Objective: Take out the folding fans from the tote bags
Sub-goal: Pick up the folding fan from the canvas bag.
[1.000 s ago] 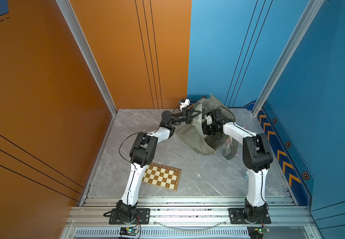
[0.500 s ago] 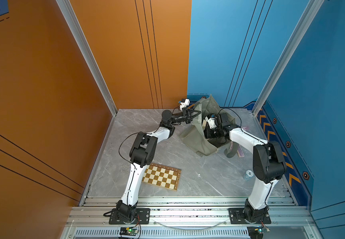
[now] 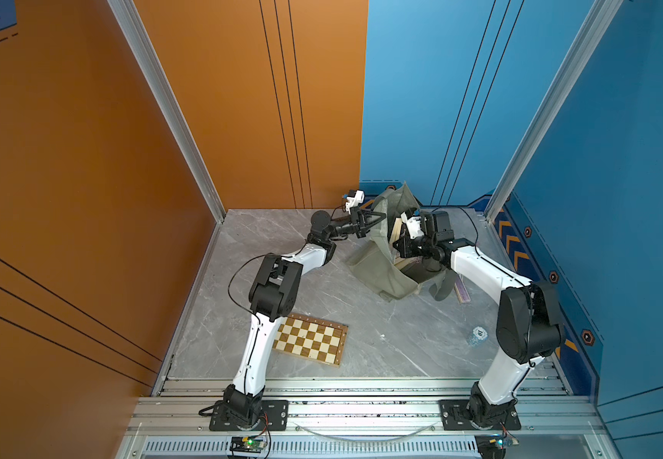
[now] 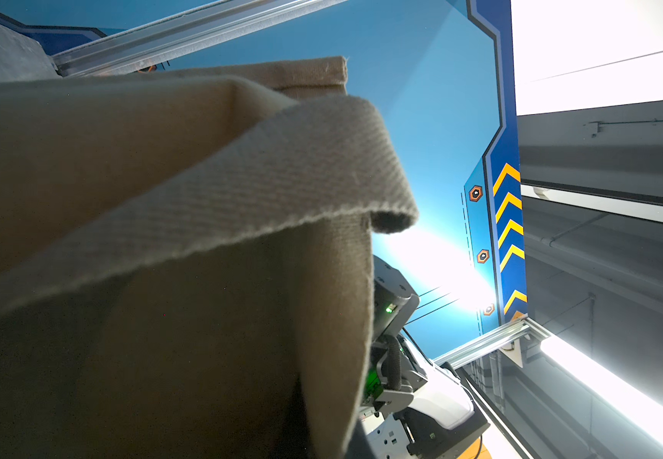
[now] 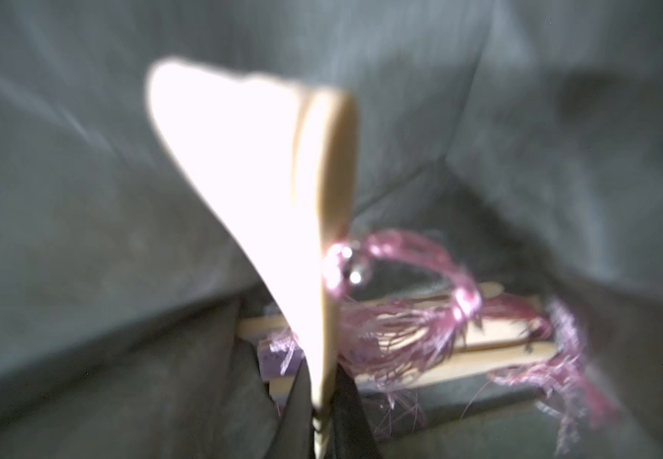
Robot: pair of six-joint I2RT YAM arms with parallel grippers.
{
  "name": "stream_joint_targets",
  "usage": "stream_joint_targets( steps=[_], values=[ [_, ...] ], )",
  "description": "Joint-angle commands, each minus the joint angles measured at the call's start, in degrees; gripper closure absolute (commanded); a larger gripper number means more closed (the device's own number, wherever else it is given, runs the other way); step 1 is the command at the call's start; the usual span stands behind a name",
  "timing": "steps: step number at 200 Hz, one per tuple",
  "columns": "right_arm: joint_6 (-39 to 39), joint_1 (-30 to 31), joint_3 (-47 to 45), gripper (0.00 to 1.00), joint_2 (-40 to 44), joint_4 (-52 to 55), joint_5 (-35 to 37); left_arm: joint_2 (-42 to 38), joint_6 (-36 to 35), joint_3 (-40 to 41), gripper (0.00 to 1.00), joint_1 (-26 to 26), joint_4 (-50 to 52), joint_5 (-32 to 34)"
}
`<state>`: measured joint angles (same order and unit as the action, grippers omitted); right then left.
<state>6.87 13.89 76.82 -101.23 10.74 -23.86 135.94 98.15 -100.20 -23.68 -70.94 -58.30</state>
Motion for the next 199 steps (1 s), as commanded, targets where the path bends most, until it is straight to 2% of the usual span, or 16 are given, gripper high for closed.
stream_joint_targets(
  steps=[1, 92, 143, 175, 199],
  values=[
    [0.3, -0.7, 3.4, 0.91, 2.9, -1.4, -1.7, -2.2, -1.7, -1.0, 1.0, 0.3, -0.7, -0.8],
    [-0.1, -4.2, 8.3, 0.92, 10.9, 4.6, -6.6, -0.9, -2.0, -5.6, 1.0, 0.7, 1.4, -1.8],
    [8.1, -10.9, 10.2, 0.93, 14.6, 3.2, -15.3, -0.4, -1.9, -6.2, 1.0, 1.3, 1.4, -2.1],
    [12.1, -15.8, 14.1, 0.92, 13.8, 4.9, -22.9, 0.2, -1.8, -7.6, 1.0, 1.6, 1.4, -2.2],
    [15.1, -18.3, 14.8, 0.93, 14.4, 3.7, -25.1, 0.7, -1.2, -8.7, 1.0, 1.6, 1.4, -2.6]
  ],
)
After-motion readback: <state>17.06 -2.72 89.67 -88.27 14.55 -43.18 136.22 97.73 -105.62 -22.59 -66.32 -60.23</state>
